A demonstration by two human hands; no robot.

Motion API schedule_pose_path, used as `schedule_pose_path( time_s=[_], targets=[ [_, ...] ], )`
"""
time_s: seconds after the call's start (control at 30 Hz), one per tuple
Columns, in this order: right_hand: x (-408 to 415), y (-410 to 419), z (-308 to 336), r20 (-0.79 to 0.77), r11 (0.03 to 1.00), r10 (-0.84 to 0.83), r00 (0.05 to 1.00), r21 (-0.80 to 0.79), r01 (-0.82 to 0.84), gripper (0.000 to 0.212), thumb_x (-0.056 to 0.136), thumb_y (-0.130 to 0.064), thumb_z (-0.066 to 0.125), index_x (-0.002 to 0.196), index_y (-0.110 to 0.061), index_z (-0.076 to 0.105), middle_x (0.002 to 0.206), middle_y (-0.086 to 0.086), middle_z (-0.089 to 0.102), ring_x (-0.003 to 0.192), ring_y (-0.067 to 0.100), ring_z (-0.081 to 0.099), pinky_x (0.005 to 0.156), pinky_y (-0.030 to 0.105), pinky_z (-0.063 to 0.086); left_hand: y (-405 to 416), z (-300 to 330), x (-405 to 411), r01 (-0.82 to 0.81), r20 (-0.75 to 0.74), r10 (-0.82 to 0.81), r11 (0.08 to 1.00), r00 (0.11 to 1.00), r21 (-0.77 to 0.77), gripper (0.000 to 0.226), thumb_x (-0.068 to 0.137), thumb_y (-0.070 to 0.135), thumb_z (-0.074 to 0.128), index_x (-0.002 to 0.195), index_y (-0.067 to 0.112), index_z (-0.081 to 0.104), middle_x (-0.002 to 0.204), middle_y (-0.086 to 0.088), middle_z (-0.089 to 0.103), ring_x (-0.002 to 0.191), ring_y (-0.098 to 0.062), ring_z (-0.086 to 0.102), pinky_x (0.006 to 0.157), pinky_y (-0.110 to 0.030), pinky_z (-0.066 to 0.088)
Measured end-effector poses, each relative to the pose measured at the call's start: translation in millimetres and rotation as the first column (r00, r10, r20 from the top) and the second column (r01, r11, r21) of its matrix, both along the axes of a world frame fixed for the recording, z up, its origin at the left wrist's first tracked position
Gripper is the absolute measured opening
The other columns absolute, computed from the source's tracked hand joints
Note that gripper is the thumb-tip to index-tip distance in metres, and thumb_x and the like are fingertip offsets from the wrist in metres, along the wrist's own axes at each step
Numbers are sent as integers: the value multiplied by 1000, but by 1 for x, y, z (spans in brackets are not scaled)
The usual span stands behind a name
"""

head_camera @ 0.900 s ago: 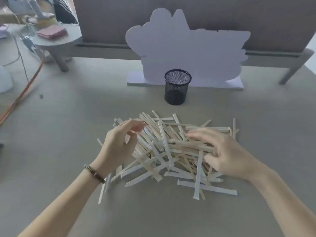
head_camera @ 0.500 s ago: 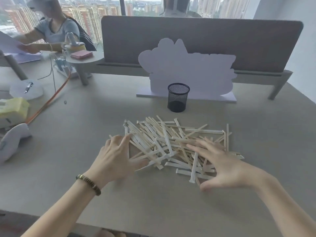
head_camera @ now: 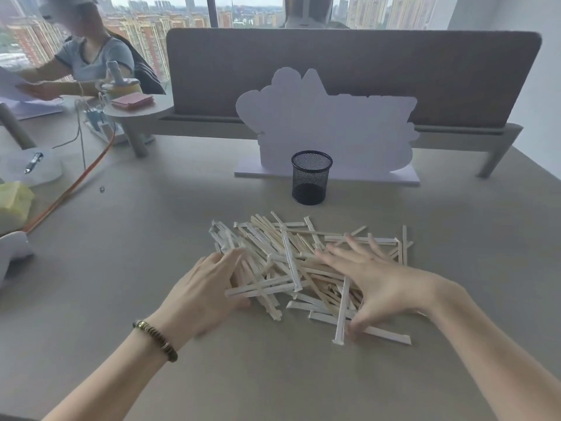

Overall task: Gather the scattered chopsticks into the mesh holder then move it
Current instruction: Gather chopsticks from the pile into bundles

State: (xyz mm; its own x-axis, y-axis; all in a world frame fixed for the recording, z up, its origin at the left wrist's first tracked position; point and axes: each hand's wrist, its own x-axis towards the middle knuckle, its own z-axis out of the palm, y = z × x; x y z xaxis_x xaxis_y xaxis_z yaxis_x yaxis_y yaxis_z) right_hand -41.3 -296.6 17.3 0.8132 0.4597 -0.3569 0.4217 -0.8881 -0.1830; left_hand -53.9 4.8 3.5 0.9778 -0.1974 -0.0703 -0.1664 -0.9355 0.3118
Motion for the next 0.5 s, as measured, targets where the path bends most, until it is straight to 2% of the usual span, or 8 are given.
schedule_pose_path(
  time_s=[0.1, 0.17, 0.2, 0.27, 0.33, 0.4, 0.47, 0.5],
  targets=[
    [9, -3, -2, 18, 1000, 4, 1000, 20, -4, 134, 56, -59, 83, 155, -46, -6, 164, -16, 6, 150, 6, -14, 124, 45, -12, -5, 1, 8, 17, 29, -16, 1000, 999, -15, 86, 80, 55, 69, 150, 37, 24, 124, 9, 48, 119, -15, 46, 88, -27, 41],
    [12, -5, -3, 39, 1000, 15, 999, 27, -16, 131, 56, -59, 83, 157, -43, 1, 152, -15, 20, 148, 8, -3, 125, 45, -9, -8, 1, 14, 49, 39, -50, 999, 998, 3, 90, 79, 61, 67, 152, 37, 22, 137, 5, 42, 126, -17, 40, 96, -29, 41],
    [13, -5, -2, 46, 999, 17, 999, 27, -18, 129, 57, -59, 83, 157, -42, 3, 145, -16, 24, 147, 9, 1, 125, 45, -10, -8, 2, 18, 81, 38, -82, 996, 996, 31, 93, 78, 63, 67, 154, 36, 19, 148, 2, 34, 135, -19, 33, 105, -32, 38],
    [16, -4, 1, 40, 999, 1, 999, 34, -3, 122, 61, -55, 83, 158, -40, 10, 127, -17, 28, 141, 9, 13, 126, 41, -5, -10, 5, 28, 188, -2, -189, 976, 982, 114, 97, 81, 63, 65, 156, 37, 10, 164, 1, 12, 151, -21, 8, 119, -37, 21],
    [20, -4, 3, 31, 997, -34, 999, 64, 32, 110, 64, -50, 82, 155, -38, 22, 116, -16, 33, 128, 10, 28, 123, 35, 17, -13, 9, 38, 313, -66, -307, 938, 950, 146, 94, 85, 57, 64, 156, 40, 6, 167, 7, 1, 154, -18, -11, 123, -37, 5],
    [23, -4, 2, 9, 989, -89, 996, 122, 87, 93, 66, -46, 83, 147, -39, 36, 111, -14, 41, 116, 12, 40, 106, 33, 40, -16, 14, 48, 400, -130, -383, 906, 914, 142, 91, 86, 48, 66, 157, 40, 8, 166, 12, 6, 154, -16, -8, 121, -32, 1],
    [25, -5, 0, -2, 979, -117, 993, 165, 116, 81, 68, -45, 82, 139, -37, 44, 107, -14, 44, 110, 14, 46, 96, 36, 46, -19, 16, 57, 460, -141, -441, 874, 886, 157, 90, 84, 41, 68, 157, 35, 16, 162, 12, 21, 152, -15, 11, 120, -26, 7],
    [25, -6, -2, 5, 977, -119, 993, 177, 117, 77, 69, -45, 81, 138, -38, 46, 106, -14, 44, 108, 13, 46, 94, 34, 46, -20, 16, 62, 477, -128, -461, 861, 878, 173, 90, 81, 41, 70, 156, 34, 21, 157, 11, 29, 147, -16, 21, 120, -28, 13]
  ],
)
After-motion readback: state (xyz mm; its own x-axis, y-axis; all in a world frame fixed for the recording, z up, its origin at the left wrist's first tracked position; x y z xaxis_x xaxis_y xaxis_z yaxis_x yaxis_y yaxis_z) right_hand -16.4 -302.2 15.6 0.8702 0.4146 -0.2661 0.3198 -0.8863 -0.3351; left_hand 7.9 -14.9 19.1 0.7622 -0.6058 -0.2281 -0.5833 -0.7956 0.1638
